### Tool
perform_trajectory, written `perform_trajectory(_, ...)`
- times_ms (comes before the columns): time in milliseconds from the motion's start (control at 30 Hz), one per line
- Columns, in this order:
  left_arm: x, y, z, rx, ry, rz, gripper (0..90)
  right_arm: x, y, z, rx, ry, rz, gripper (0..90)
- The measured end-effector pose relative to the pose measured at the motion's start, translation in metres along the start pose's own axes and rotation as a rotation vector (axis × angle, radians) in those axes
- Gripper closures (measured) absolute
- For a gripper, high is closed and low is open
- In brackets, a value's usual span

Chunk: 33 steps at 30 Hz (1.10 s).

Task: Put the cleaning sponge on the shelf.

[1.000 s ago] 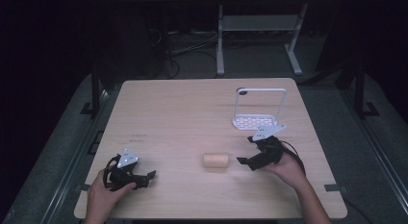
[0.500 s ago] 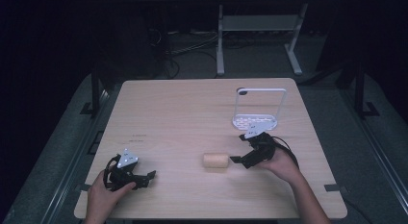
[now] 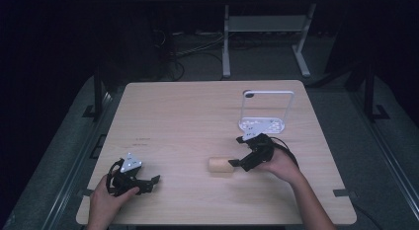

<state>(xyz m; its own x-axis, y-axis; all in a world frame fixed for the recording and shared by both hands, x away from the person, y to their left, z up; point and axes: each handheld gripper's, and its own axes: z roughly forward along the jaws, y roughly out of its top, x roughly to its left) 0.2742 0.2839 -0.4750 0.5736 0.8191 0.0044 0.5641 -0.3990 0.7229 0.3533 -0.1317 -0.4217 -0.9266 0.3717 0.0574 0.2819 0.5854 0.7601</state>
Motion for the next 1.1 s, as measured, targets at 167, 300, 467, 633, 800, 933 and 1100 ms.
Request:
perform_trajectory(167,0.000,0.000,0.000,0.000,0.000,0.000,12.8,0.000,0.004,0.010,-0.008,0.041,-0.003,10.0)
perform_trajectory(300,0.000,0.000,0.000,0.000,0.000,0.000,12.8,0.001,0.004,0.019,0.009,0.075,-0.004,10.2)
perform_trajectory(467,0.000,0.000,0.000,0.000,0.000,0.000,12.8,0.002,0.004,0.028,0.031,0.100,-0.014,13.3)
perform_trajectory(633,0.000,0.000,0.000,0.000,0.000,0.000,12.8,0.003,0.004,0.034,0.045,0.107,-0.033,13.5)
perform_trajectory(800,0.000,0.000,0.000,0.000,0.000,0.000,12.8,0.006,0.005,0.040,0.071,0.111,-0.038,14.0)
perform_trajectory(933,0.000,0.000,0.000,0.000,0.000,0.000,12.8,0.009,0.005,0.047,0.103,0.115,-0.062,14.3)
perform_trajectory(1100,0.000,0.000,0.000,0.000,0.000,0.000,12.8,0.011,0.005,0.052,0.133,0.112,-0.084,14.7)
